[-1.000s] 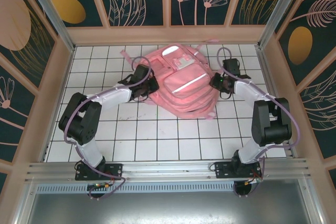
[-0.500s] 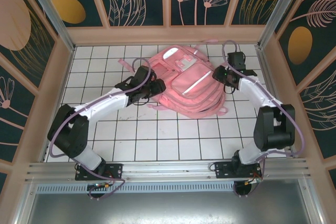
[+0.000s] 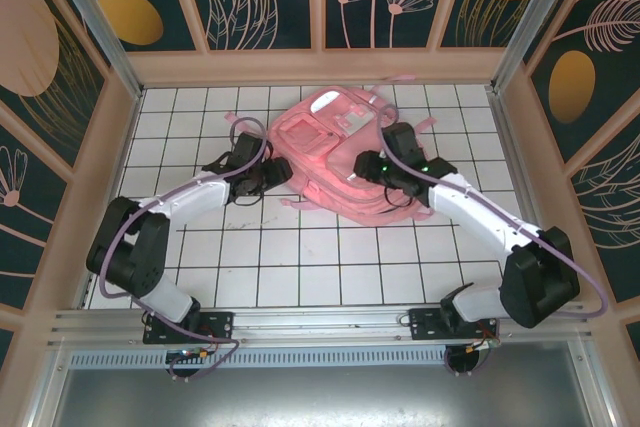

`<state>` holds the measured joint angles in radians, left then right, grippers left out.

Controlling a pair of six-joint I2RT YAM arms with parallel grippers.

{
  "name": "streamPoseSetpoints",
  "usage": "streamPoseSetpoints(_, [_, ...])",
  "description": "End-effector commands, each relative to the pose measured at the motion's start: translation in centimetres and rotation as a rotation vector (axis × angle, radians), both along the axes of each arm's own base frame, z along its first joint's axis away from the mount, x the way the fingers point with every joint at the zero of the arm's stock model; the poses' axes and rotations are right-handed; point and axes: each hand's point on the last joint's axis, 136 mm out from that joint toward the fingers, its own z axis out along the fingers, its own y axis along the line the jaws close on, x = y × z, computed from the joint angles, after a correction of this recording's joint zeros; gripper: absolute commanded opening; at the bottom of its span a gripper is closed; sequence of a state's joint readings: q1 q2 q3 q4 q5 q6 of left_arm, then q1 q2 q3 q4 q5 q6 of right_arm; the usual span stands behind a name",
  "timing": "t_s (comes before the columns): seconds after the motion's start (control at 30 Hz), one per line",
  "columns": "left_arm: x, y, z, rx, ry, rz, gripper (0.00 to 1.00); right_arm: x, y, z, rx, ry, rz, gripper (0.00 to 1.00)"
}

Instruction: Pack the student bag

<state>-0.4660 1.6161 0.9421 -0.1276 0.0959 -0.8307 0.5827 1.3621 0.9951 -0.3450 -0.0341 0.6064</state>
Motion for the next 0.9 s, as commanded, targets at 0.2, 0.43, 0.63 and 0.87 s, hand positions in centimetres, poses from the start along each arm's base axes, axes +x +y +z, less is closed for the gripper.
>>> streamPoseSetpoints(0.2, [2.3,-2.3,-2.1,-0.075,-0.011,-0.012,0.28,-5.0,7.0,-2.4,0.046,0.033,0.118,0.39])
streamPoseSetpoints(0.43, [4.2,-2.2,5.0,-0.108,-0.145,0.038,0.00,-6.7,8.7,-4.8,0.001,0.061,0.210,0.33])
streamPoseSetpoints(0.63, [2.5,-3.9,9.8,-0.125,-0.197,0.042,0.00,-4.1,4.6,-5.4,-0.088,0.042,0.150,0.33])
streamPoseSetpoints(0.87, [0.6,-7.9,9.1,-0.168,-0.147,0.003,0.00,-0.3,-1.2,-5.7,-0.131,0.031,0.098,0.33])
